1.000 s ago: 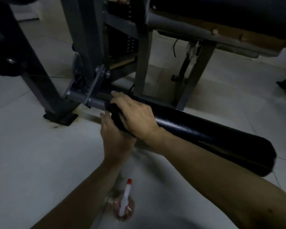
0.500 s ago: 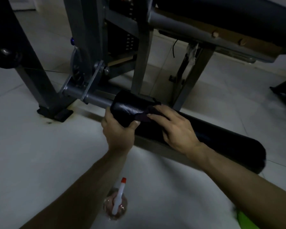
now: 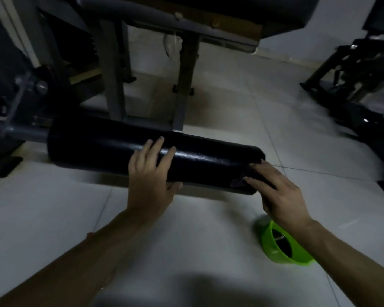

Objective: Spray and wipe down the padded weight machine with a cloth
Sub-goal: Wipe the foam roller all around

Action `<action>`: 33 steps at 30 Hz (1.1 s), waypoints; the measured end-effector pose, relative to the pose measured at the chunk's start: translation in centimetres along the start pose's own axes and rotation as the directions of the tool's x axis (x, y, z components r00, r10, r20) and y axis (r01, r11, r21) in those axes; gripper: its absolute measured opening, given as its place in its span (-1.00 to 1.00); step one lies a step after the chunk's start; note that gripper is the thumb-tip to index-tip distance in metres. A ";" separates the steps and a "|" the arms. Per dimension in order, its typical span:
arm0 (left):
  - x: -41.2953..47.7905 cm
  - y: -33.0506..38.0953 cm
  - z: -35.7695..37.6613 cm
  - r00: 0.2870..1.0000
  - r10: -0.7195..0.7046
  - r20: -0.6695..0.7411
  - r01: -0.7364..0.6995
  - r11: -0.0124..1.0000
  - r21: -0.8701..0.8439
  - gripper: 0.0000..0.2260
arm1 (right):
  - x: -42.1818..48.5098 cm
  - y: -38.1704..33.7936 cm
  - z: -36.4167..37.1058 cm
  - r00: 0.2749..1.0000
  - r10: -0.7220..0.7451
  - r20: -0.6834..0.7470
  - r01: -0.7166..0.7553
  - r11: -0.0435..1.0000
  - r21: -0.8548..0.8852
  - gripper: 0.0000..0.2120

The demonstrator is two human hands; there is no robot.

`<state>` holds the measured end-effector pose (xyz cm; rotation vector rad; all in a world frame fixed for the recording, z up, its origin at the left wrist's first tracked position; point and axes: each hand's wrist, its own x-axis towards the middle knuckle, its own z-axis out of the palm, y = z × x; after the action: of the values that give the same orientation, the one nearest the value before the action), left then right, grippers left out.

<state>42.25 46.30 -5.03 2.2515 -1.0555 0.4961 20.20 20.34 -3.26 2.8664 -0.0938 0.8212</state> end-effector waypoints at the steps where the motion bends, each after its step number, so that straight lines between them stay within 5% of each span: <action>1: 0.1 0.1 0.1 1.000 -0.004 0.009 0.004 1.000 0.025 -0.20 | -0.9 0.5 -0.3 0.999 0.031 -0.014 -0.031 1.000 -0.001 -0.52; 8: 1.3 -0.2 0.1 0.999 0.030 -0.016 -0.028 0.994 0.102 -0.30 | 3.0 -2.5 2.2 0.991 0.110 -0.071 -0.100 0.985 0.138 -0.48; 12: 1.7 -0.8 0.0 0.999 0.036 -0.035 -0.033 0.997 0.069 -0.27 | 10.2 -8.5 4.6 0.988 -0.013 -0.154 0.053 0.966 0.254 -0.73; 17: 1.0 -2.8 -0.7 0.999 -0.006 -0.049 0.010 0.997 0.073 -0.16 | 15.1 -12.7 5.3 0.983 -0.179 -0.048 0.185 0.957 0.224 -0.71; 24: 1.0 -4.6 -1.3 0.999 0.018 -0.043 -0.013 0.993 0.115 -0.23 | 5.4 -4.8 1.8 0.999 0.013 -0.040 -0.007 0.988 0.151 -0.45; 26: 1.5 -4.7 -1.6 0.999 0.044 -0.017 -0.041 0.989 0.144 -0.20 | 6.5 -6.1 2.4 0.998 0.035 -0.061 -0.023 0.981 0.190 -0.59; 30: 1.9 -6.4 -3.4 1.000 0.006 -0.031 -0.004 0.998 0.055 -0.14 | 12.5 -12.2 4.7 0.988 -0.131 -0.082 0.146 0.964 0.220 -0.75; 33: 0.7 -9.2 -5.4 0.979 -0.158 -0.131 0.165 0.986 0.039 -0.07 | 16.4 -16.0 6.1 0.973 -0.213 -0.088 0.228 0.947 0.226 -0.77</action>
<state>49.48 54.08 -3.84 2.2919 -0.7968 0.5930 38.99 34.83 -1.84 2.9876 0.3495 0.9303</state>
